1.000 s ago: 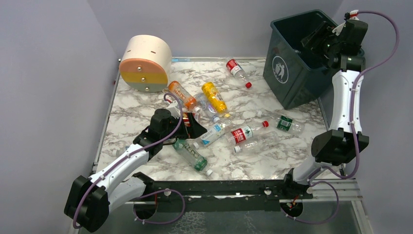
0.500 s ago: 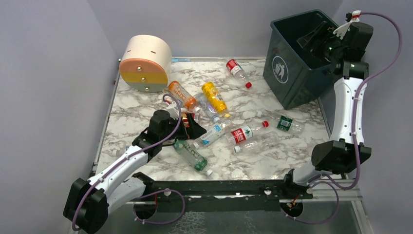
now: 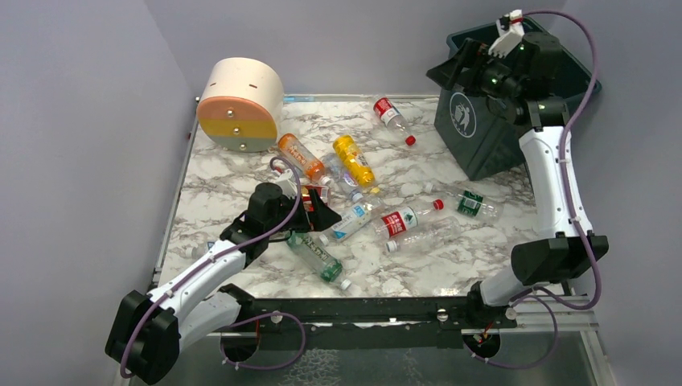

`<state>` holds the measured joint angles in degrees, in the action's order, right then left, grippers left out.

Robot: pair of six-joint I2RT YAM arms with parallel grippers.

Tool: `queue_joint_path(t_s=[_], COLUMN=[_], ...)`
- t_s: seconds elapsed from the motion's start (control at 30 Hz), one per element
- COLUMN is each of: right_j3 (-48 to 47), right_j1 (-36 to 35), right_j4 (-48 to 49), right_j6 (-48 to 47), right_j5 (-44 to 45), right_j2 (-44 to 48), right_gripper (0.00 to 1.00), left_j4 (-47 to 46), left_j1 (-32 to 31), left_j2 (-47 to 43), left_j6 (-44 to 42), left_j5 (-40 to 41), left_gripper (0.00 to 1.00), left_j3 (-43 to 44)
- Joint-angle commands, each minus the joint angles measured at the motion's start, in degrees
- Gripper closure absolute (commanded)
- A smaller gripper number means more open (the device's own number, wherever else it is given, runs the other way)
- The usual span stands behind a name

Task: Put the plastic bottles in the bin
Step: Pick up the plastic bottle at the center of the board.

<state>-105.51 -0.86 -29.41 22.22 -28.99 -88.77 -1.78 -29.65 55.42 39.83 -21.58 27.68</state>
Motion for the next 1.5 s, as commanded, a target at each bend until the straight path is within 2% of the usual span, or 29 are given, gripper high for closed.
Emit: queue_joint_path(t_s=[0.0,0.23,0.57,0.77,1.03,1.23,1.47], right_j3=[-0.9,1.7,18.3,28.5,37.3,40.6,41.0], right_j1=[-6.3,-18.9,-32.1,-33.1,-33.2,-33.2,-33.2], right_j4=[0.2,-2.6,-0.8,1.4,2.8,3.4,5.8], right_j6=[-5.0,-10.1,-12.1,-11.6,-10.7,-9.7,-8.6], right_j5=[0.8,7.9,16.6,17.3,17.6,19.5,27.3], right_j2=[-0.9,-0.6,2.8,6.5,9.9,10.3,8.7], right_gripper=[0.00,0.00,0.00,0.00,0.00,0.00,0.03], left_j4=[-2.1,-2.3,-2.3,-2.3,-2.3,-2.4,-2.6], left_j1=[-0.3,-0.2,-0.3,-0.3,-0.4,-0.5,-0.8], left_j2=[-0.4,0.7,1.5,1.3,1.6,1.7,1.6], left_j6=[0.1,0.2,0.2,0.2,0.3,0.4,0.8], left_j5=[0.3,0.9,1.1,1.1,1.1,1.1,1.2], left_gripper=[0.01,0.01,0.01,0.01,0.01,0.01,0.01], left_j3=[-0.2,0.2,0.4,0.4,0.7,0.8,0.6])
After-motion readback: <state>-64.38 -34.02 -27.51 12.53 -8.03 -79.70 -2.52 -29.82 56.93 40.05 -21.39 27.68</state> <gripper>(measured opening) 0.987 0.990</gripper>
